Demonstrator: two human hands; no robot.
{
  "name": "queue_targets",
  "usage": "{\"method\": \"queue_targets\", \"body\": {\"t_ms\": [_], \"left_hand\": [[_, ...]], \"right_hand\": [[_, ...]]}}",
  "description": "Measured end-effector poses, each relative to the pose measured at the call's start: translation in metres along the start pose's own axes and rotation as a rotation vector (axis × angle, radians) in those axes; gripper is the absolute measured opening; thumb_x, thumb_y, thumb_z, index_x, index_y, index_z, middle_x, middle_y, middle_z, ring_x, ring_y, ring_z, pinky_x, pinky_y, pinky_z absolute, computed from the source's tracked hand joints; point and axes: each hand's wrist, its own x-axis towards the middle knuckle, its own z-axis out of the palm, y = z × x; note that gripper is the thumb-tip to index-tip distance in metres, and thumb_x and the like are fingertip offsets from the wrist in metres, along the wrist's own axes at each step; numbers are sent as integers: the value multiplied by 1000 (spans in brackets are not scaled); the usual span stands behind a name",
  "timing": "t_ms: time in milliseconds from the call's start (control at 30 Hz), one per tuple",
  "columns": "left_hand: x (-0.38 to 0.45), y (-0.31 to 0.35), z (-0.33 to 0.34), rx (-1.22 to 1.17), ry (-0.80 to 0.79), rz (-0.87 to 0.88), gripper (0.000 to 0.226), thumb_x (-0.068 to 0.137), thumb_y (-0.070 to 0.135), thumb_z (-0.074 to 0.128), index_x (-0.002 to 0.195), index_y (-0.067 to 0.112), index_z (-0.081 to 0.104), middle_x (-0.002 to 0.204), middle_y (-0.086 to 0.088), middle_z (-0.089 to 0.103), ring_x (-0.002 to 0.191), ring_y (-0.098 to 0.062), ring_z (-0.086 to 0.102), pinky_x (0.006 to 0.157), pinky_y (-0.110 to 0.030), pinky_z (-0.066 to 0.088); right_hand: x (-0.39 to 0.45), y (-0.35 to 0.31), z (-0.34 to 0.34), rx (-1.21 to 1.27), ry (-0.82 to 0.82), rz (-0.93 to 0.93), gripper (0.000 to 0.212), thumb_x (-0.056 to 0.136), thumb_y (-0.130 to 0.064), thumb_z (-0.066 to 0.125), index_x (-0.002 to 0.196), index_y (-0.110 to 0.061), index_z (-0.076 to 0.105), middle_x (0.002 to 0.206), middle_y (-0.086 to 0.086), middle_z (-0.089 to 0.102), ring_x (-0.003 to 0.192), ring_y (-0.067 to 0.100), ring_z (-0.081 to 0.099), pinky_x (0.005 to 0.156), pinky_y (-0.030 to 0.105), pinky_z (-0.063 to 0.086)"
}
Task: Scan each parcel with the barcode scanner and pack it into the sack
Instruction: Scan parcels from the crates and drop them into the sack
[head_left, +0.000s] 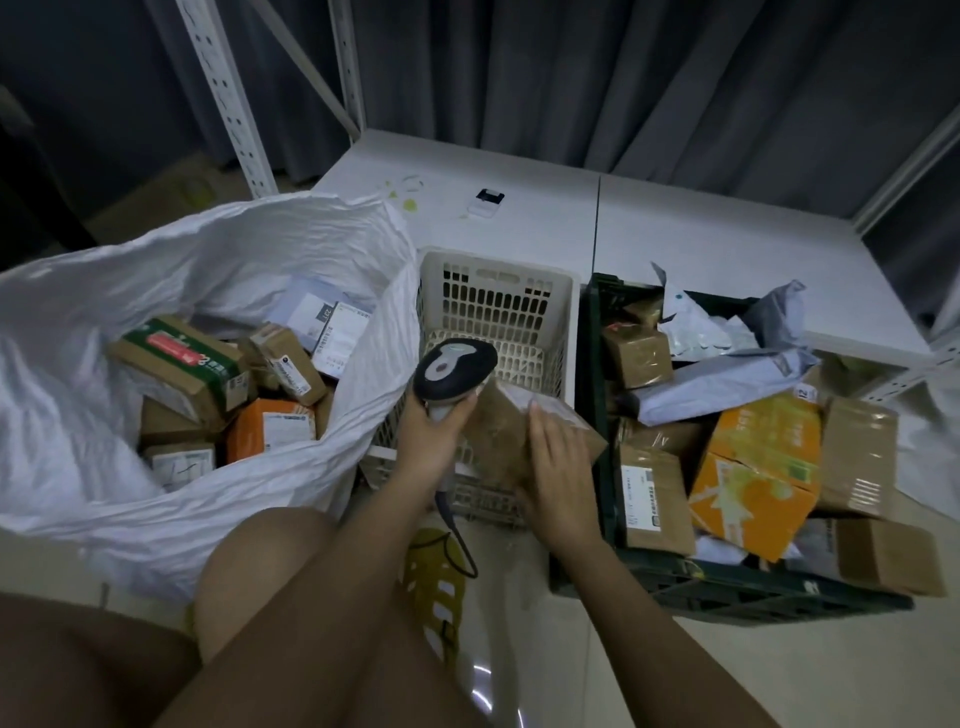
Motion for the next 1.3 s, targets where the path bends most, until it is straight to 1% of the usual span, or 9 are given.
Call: {"method": "queue_targets", "body": {"t_ms": [200, 333, 400, 533, 600, 767, 933, 1100, 1300], "left_hand": [[4, -18, 3, 24, -79, -92, 86, 63, 53, 73, 139, 23, 47, 132, 1, 57, 120, -19, 55, 106, -46, 43], [8, -23, 1, -6, -74, -127, 97, 55, 61, 75, 140, 24, 45, 132, 1, 58, 119, -20, 56, 104, -47, 44], [7, -23, 1, -3, -78, -125, 86, 66, 51, 78, 140, 22, 45, 133, 0, 57, 120, -21, 55, 104, -47, 44], [7, -23, 2, 5, -75, -112, 66, 83, 30, 73, 141, 20, 43, 135, -1, 55, 122, -21, 53, 106, -46, 42], [7, -23, 2, 6, -79, -116, 67, 84, 29, 72, 143, 20, 41, 137, -2, 53, 123, -22, 52, 107, -45, 41], [7, -23, 1, 38, -69, -83, 65, 87, 26, 70, 143, 17, 40, 138, -2, 51, 123, -22, 50, 99, -33, 43], [3, -14, -4, -1, -44, -40, 62, 86, 24, 70, 141, 17, 42, 131, 2, 53, 113, -14, 52, 91, -28, 43], [-1, 5, -12, -77, -40, 9, 59, 87, 24, 69, 140, 15, 45, 132, 1, 56, 120, -19, 53, 102, -36, 44], [-3, 30, -22, -80, -66, 205, 54, 86, 7, 68, 136, 9, 47, 125, 4, 55, 114, -7, 52, 80, -2, 44]], "right_hand": [[-13, -15, 10, 314, -206, 12, 84, 80, -35, 60, 151, -12, 22, 153, 3, 32, 143, 16, 23, 120, 35, 12], [5, -20, -3, 506, 121, 393, 41, 90, -37, 45, 121, -15, 60, 122, 3, 57, 121, 22, 45, 101, 34, 38], [17, -10, -7, 418, 180, 557, 38, 95, -38, 55, 124, -15, 60, 124, 7, 55, 122, 26, 43, 97, 30, 34], [24, 5, -8, 457, -186, 959, 79, 88, -52, 61, 149, -12, 29, 148, 16, 32, 136, 36, 28, 107, 42, 30], [23, 9, -4, 644, -263, 1055, 85, 85, -60, 60, 149, -16, 24, 145, 15, 38, 130, 35, 40, 105, 44, 36], [28, 11, -15, 1187, -193, 1220, 48, 94, -52, 52, 127, -19, 41, 123, 9, 55, 102, 23, 57, 93, 49, 50], [24, 8, -32, 1368, -176, 1150, 28, 97, -40, 53, 120, -25, 49, 117, 6, 57, 97, 22, 57, 61, 36, 51], [35, 5, -53, 1311, -38, 994, 37, 93, -28, 61, 128, -22, 49, 113, -3, 57, 98, 13, 57, 90, 48, 54], [80, 23, -90, 1029, 61, 781, 50, 75, -33, 81, 116, -22, 56, 120, -1, 54, 110, 19, 57, 91, 40, 54]]}}
